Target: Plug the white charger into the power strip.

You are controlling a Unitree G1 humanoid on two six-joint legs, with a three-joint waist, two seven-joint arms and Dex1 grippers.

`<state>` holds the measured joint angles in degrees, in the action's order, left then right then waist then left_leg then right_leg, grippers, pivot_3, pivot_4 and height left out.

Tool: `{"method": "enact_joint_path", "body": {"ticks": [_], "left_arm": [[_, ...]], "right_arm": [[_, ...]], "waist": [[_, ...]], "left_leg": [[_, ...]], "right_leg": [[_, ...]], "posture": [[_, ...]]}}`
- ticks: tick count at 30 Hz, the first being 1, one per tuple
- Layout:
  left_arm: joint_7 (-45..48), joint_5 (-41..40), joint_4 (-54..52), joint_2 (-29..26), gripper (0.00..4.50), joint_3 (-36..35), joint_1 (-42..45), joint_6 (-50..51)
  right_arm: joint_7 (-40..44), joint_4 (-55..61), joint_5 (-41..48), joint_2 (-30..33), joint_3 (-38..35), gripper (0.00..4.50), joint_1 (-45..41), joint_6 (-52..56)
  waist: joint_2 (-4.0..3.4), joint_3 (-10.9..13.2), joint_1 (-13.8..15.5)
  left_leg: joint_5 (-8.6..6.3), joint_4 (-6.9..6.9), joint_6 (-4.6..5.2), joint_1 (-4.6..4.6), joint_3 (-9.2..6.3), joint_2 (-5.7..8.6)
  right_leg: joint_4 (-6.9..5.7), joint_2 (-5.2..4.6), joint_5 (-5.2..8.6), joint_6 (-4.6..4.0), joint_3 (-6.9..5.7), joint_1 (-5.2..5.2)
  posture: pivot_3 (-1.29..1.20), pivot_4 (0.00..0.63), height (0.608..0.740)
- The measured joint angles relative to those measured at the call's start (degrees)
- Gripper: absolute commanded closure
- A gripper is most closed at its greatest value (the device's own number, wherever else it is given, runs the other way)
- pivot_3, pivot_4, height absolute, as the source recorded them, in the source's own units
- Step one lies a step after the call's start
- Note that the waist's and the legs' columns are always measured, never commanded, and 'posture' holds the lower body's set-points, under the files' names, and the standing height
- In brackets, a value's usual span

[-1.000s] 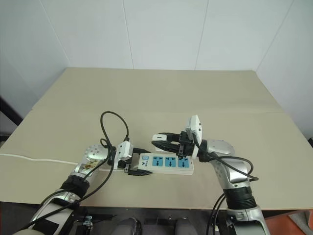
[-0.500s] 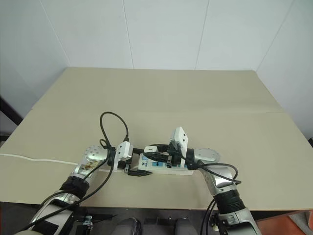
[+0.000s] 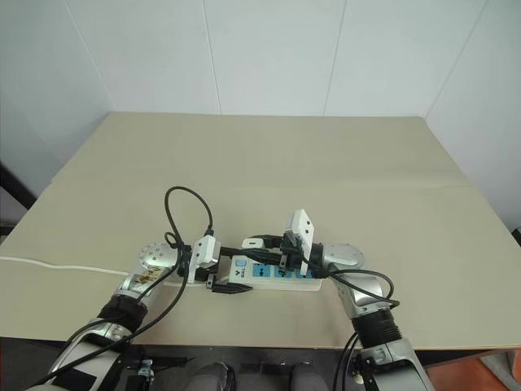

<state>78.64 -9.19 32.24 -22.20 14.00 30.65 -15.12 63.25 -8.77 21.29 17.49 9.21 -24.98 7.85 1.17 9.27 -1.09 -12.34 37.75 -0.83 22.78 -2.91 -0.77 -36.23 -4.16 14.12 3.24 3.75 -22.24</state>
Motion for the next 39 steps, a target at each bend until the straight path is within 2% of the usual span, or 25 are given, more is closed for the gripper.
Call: {"method": "enact_joint_path", "body": {"ticks": [20, 39], "left_arm": [[-0.85, 0.00, -1.33, 0.00, 1.18, 0.56, -0.22, 0.98], [-2.08, -0.06, -2.20, -0.19, 1.18, 0.67, -1.33, 1.83]], "right_arm": [[3.08, -3.90, -0.88, 3.16, 1.82, 3.37, 0.32, -7.23], [5.19, -7.02, -0.67, 6.49, 3.77, 3.37, -0.68, -8.55]], "waist": [[0.02, -0.02, 0.40], [0.06, -0.41, 0.38]], "left_leg": [[0.00, 0.00, 0.00, 0.00, 0.00, 0.04], [-0.01, -0.01, 0.00, -0.26, 0.02, 0.04]], "right_leg": [[0.07, -0.06, 0.01, -0.01, 0.00, 0.07], [0.08, -0.07, 0.12, 0.14, 0.00, 0.29]], "posture": [[0.00, 0.150, 0.740], [0.00, 0.150, 0.740]]}}
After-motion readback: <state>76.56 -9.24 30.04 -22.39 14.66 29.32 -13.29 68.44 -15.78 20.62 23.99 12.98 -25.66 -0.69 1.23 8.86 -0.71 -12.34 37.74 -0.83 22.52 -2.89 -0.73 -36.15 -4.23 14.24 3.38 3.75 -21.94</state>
